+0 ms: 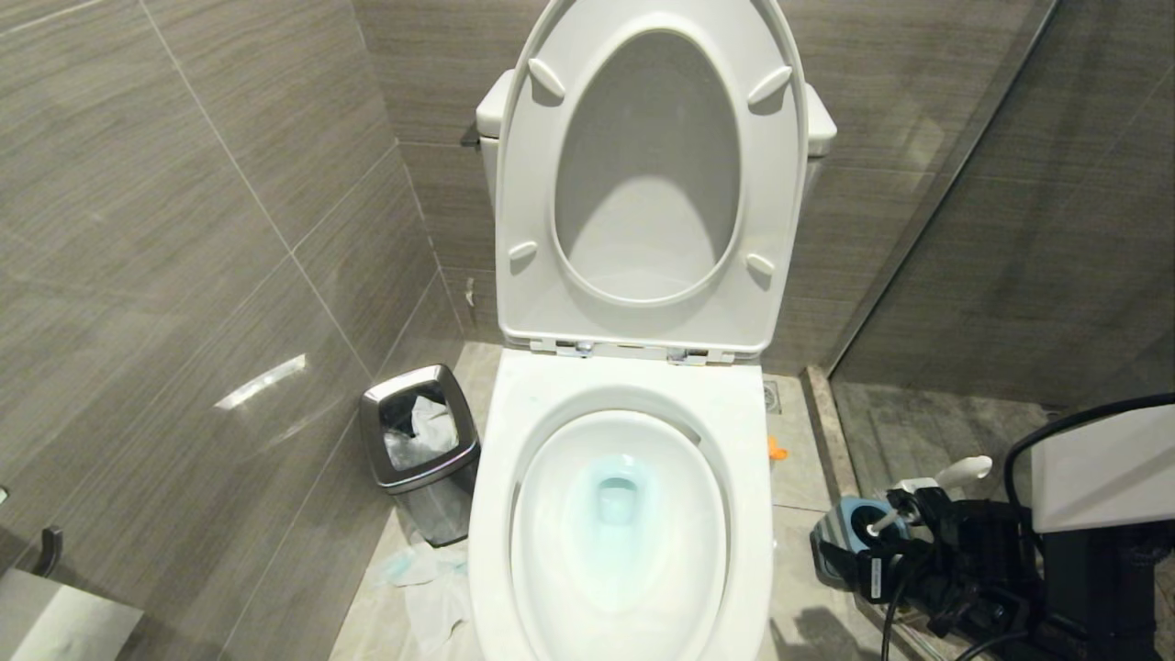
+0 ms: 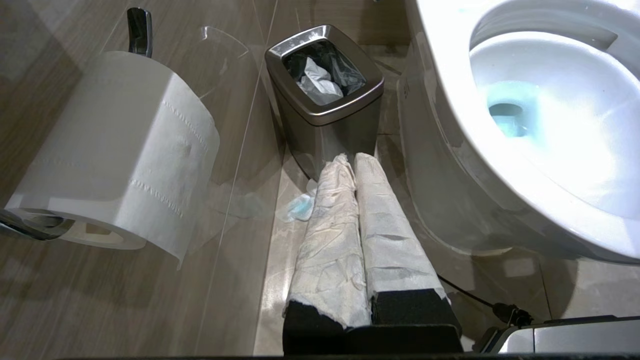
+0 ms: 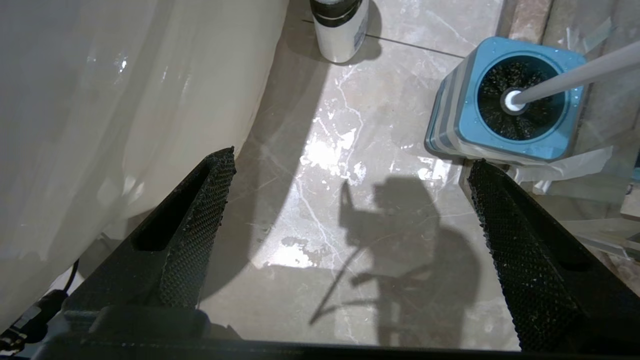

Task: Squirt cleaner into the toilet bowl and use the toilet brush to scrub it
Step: Pour in the cleaning agent

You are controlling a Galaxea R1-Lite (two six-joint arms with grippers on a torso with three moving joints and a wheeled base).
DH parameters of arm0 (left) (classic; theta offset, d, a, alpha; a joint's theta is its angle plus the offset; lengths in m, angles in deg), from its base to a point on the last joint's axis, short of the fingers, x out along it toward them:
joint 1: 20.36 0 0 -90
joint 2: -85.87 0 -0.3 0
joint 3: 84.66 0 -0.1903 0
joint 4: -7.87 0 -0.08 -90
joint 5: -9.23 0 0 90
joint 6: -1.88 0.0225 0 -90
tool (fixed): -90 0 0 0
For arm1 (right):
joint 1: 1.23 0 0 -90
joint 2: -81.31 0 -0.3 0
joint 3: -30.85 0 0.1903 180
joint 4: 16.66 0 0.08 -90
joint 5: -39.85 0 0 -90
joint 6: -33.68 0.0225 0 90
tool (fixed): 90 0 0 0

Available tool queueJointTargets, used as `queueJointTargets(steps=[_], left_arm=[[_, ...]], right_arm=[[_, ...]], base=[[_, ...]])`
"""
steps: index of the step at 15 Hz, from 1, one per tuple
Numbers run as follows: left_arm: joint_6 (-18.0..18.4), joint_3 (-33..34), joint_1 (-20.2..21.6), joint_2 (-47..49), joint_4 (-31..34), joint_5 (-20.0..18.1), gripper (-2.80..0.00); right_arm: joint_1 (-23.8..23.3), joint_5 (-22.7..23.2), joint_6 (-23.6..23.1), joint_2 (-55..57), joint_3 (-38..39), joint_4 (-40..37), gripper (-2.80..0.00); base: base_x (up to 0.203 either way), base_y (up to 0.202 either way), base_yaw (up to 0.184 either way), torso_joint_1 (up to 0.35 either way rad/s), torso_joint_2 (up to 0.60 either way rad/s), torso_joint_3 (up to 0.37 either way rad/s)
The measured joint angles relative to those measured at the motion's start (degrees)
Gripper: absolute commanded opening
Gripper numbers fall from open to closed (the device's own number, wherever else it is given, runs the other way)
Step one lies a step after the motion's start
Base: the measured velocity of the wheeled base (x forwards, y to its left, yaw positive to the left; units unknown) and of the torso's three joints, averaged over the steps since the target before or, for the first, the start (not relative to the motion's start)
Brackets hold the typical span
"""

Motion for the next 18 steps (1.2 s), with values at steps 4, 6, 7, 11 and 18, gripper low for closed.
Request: queueJointTargets(steps=[4, 6, 7, 11, 18], left_arm=[[0.1, 0.0, 0.0, 0.0, 0.0, 0.1, -2.8], [0.0, 0.0, 0.0, 0.0, 0.0, 0.1, -2.8], [0.0, 0.0, 0.0, 0.0, 0.0, 0.1, -2.8], [-0.2, -0.1, 0.0, 0.0, 0.0, 0.4, -2.8], [-0.3, -0.2, 0.0, 0.0, 0.1, 0.4, -2.8]], right_arm=[[0.0, -0.1, -0.1, -0.4, 0.4, 0.0, 0.0], [0.0, -0.1, -0.1, -0.7, 0.8, 0.0, 0.0], [0.0, -0.1, -0.1, -0.8, 0.9, 0.0, 0.0], [0.1, -0.5, 0.1, -0.9, 0.7, 0.0, 0.0], [0.0, -0.4, 0.3, 0.0, -0.9, 0.0, 0.0]], base=[[0.0, 0.0, 0.0, 0.0, 0.0, 0.0], [0.0, 0.0, 0.0, 0.0, 0.0, 0.0], [0.0, 0.0, 0.0, 0.0, 0.0, 0.0], [0.0, 0.0, 0.0, 0.001, 0.0, -0.044], [0.0, 0.0, 0.0, 0.004, 0.0, -0.188]])
